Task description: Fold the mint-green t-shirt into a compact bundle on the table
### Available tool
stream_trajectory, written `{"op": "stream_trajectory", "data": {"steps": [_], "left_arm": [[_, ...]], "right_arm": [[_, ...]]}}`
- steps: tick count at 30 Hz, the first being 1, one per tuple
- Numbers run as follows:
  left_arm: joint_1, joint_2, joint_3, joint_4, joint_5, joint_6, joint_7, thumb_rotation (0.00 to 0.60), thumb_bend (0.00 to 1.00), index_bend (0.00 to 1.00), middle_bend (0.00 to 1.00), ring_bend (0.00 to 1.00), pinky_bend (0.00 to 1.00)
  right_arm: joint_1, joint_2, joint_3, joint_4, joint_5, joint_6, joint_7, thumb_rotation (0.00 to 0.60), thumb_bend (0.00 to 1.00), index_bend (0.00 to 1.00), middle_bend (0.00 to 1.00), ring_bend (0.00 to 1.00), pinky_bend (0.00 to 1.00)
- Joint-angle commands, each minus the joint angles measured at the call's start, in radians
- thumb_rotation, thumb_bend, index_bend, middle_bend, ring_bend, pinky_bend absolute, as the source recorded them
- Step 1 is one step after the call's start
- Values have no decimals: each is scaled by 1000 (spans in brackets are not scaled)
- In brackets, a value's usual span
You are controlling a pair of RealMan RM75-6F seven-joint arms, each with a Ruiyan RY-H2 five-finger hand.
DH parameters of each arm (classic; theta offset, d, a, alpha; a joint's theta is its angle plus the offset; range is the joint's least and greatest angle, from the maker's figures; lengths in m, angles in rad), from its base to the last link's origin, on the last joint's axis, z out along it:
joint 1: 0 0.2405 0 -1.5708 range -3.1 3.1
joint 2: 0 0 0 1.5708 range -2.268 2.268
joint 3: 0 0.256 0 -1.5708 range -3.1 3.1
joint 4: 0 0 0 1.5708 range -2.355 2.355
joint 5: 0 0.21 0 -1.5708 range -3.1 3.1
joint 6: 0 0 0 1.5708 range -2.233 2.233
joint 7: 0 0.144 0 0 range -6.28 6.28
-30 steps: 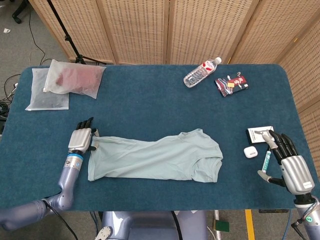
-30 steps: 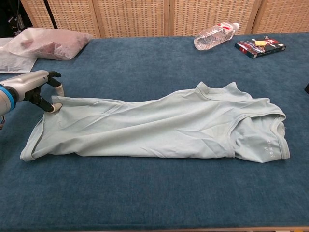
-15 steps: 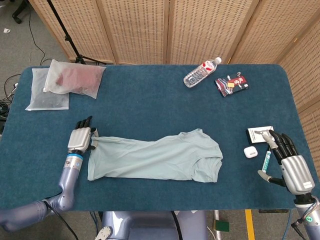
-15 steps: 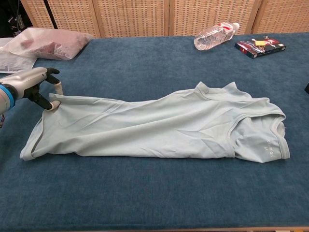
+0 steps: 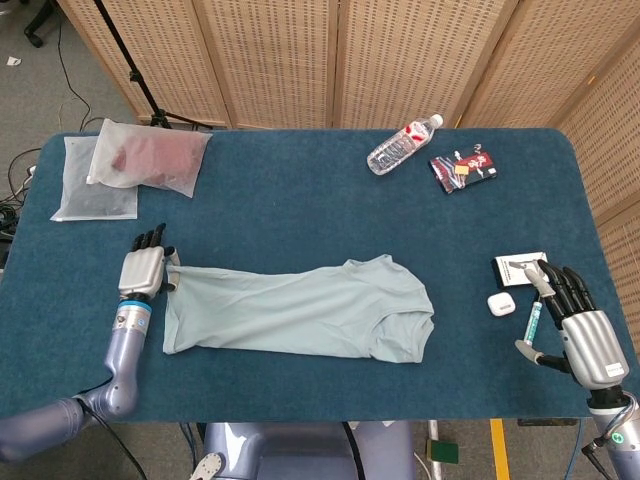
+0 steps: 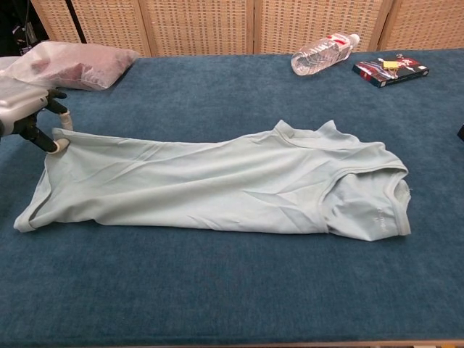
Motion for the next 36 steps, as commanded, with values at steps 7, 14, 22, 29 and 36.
{"op": "stream_trajectory", "data": {"steps": [7, 14, 22, 29, 36], "left_arm": [[9, 75, -26, 130, -51, -63, -9, 600, 515, 768, 0, 0, 0], [3, 98, -46, 335, -72, -176, -65, 600, 517, 769, 0, 0, 0], [-24, 60, -59, 577, -87, -323, -108, 600, 521, 769, 0, 0, 0], [-50, 10, -71, 759, -59, -402, -147, 600, 523, 770, 0, 0, 0], [-46, 8, -87, 772, -10, -431, -229, 600, 524, 770, 0, 0, 0]], "right_arm": [[-1, 2, 1, -2, 0, 1, 2, 600, 0, 0, 0, 0, 0], [0, -2, -1, -6, -6, -2, -13, 600, 0, 0, 0, 0, 0], [3, -5, -3, -8, -7, -11, -26, 600, 0, 0, 0, 0, 0], [4, -6, -1, -7, -2, -17, -30, 600, 0, 0, 0, 0, 0], [4, -6, -1, -8, -1, -17, -30, 600, 0, 0, 0, 0, 0]]}}
